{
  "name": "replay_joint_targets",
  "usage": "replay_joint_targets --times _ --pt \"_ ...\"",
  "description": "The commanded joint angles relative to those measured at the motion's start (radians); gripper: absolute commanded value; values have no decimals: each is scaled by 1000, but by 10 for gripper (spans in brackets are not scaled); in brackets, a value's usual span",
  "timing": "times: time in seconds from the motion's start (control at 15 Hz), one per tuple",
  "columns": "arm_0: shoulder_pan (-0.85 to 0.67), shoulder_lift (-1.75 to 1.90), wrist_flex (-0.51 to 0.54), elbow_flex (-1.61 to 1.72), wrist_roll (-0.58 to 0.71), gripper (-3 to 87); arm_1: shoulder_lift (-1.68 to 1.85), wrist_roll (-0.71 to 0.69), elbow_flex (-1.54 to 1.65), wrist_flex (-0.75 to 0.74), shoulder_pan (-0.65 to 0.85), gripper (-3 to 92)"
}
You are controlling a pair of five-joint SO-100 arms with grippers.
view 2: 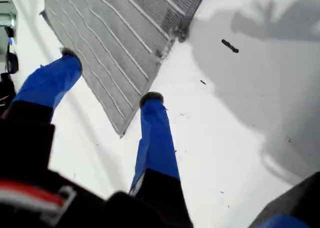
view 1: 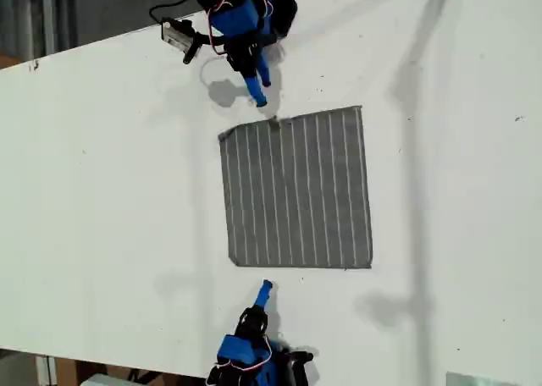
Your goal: Grasp corners of a square towel and fold twice.
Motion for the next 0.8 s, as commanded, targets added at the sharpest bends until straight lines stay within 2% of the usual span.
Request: replay_joint_targets --times 0.0,0.07,0.27,0.33,0.53,0.6,0.67,0.73 --pt "69 5 -3 3 -514 63 0 -15 -17 8 3 274" --pt "-3 5 -2 3 -483 63 0 -29 -17 9 84 248" --pt "-146 6 51 -48 -535 105 0 -150 -15 29 219 225" --pt "-213 6 46 -40 -485 166 0 -150 -15 31 256 224" --pt "-396 6 20 -23 -310 209 0 -150 -15 31 313 234" --pt "-417 6 20 -28 -262 173 0 -141 -15 29 319 169" --pt "-439 6 20 -32 -281 170 0 -149 -5 18 291 160" --pt "-408 6 21 -40 -268 172 -3 -212 5 -44 207 275"
